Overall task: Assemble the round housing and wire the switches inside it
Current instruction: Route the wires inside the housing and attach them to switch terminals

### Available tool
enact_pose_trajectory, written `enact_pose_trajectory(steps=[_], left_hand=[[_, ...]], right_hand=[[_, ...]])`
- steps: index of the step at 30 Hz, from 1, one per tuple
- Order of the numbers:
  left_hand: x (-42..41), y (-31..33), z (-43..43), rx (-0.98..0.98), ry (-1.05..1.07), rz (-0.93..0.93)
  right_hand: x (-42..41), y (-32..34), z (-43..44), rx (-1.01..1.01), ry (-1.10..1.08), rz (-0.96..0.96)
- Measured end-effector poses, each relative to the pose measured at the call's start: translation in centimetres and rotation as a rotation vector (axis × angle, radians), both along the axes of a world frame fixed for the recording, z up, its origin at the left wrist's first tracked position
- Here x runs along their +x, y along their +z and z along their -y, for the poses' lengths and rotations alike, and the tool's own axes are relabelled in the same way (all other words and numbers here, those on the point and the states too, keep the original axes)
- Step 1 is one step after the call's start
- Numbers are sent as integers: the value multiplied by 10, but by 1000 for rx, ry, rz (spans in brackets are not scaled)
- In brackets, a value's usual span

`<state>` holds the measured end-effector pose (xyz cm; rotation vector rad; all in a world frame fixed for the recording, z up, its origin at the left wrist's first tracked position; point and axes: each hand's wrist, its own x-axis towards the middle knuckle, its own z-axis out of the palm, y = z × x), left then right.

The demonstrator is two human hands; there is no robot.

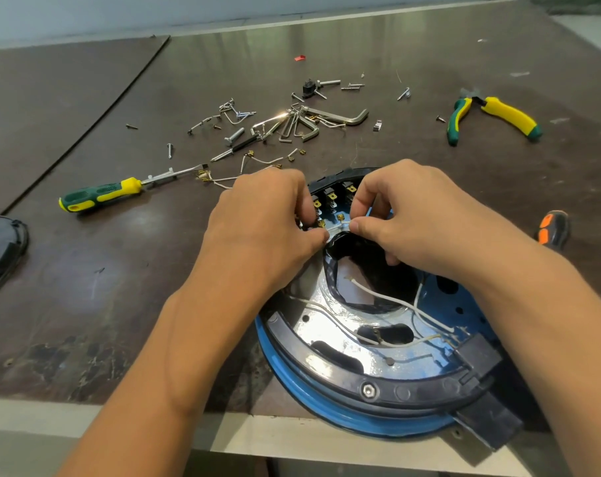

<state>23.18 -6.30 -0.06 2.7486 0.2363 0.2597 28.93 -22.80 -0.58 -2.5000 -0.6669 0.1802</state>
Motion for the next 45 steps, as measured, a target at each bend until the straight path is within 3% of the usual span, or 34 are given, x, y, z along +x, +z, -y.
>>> enact_pose_trajectory(steps=[10, 45], left_hand=[[10, 1, -1, 35, -3, -80], [12, 3, 0, 115, -38, -75]], right_hand=[[-1, -2, 2, 17, -9, -34], [-1, 1, 0, 30, 26, -58]])
